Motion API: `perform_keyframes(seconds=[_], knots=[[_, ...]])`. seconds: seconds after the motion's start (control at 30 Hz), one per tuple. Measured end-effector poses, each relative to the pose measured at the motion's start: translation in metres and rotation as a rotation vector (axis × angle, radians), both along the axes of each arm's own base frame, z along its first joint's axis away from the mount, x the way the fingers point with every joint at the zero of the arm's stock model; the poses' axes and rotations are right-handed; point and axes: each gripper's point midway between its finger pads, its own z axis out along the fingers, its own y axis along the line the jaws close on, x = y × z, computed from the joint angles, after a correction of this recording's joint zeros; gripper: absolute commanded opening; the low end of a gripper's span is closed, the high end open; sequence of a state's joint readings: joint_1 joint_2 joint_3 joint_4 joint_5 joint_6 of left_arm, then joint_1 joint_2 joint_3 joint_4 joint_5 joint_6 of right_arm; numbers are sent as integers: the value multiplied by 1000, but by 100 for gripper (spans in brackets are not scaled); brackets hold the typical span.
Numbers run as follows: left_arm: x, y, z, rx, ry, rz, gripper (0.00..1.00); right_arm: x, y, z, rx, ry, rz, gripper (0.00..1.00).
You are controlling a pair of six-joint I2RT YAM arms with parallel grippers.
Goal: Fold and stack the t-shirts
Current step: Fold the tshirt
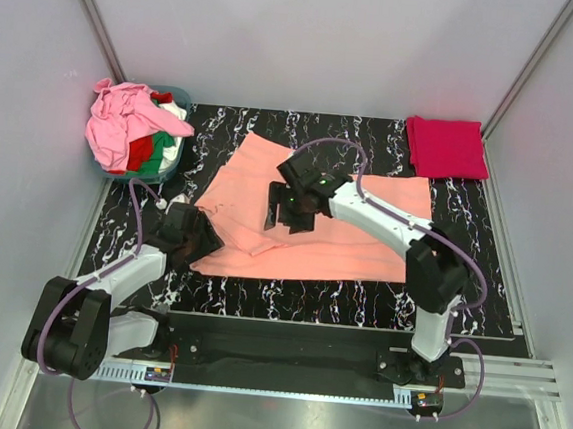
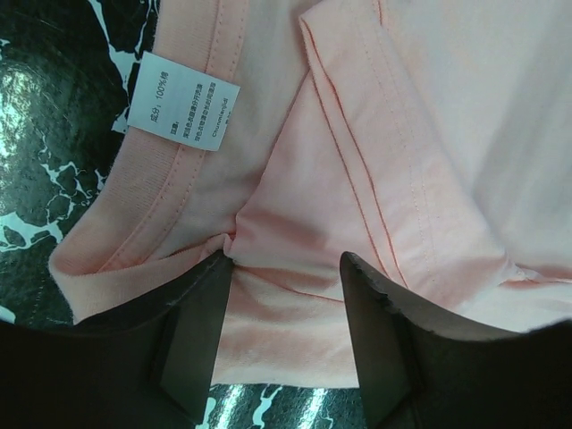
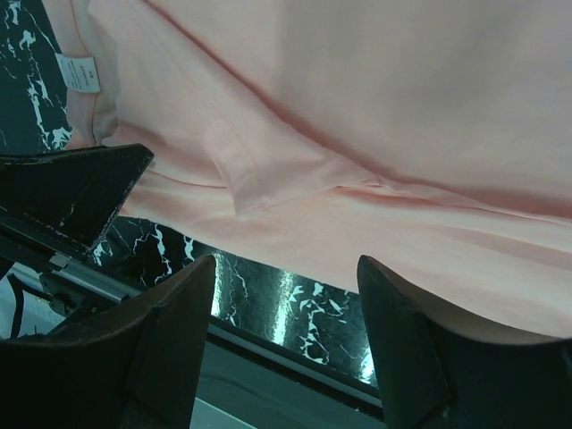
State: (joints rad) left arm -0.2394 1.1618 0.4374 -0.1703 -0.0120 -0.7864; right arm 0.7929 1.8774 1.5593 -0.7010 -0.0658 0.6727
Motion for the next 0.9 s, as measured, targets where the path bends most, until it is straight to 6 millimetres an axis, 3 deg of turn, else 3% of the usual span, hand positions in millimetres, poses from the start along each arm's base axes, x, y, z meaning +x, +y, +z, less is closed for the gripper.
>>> perform_keyframes(seconds=[0.17, 0.3, 0.43, 0.9], knots=[[1, 0, 0, -1, -3, 1, 60, -13, 31, -20, -2, 63, 34, 65], [1, 0, 0, -2, -4, 3, 59, -20, 44, -34, -22, 101, 39, 62], [1, 1, 0, -2, -5, 4, 59, -28, 47, -46, -52, 137, 31, 62], [1, 1, 0, -2, -5, 4, 59, -40, 60, -60, -114, 192, -15, 62]])
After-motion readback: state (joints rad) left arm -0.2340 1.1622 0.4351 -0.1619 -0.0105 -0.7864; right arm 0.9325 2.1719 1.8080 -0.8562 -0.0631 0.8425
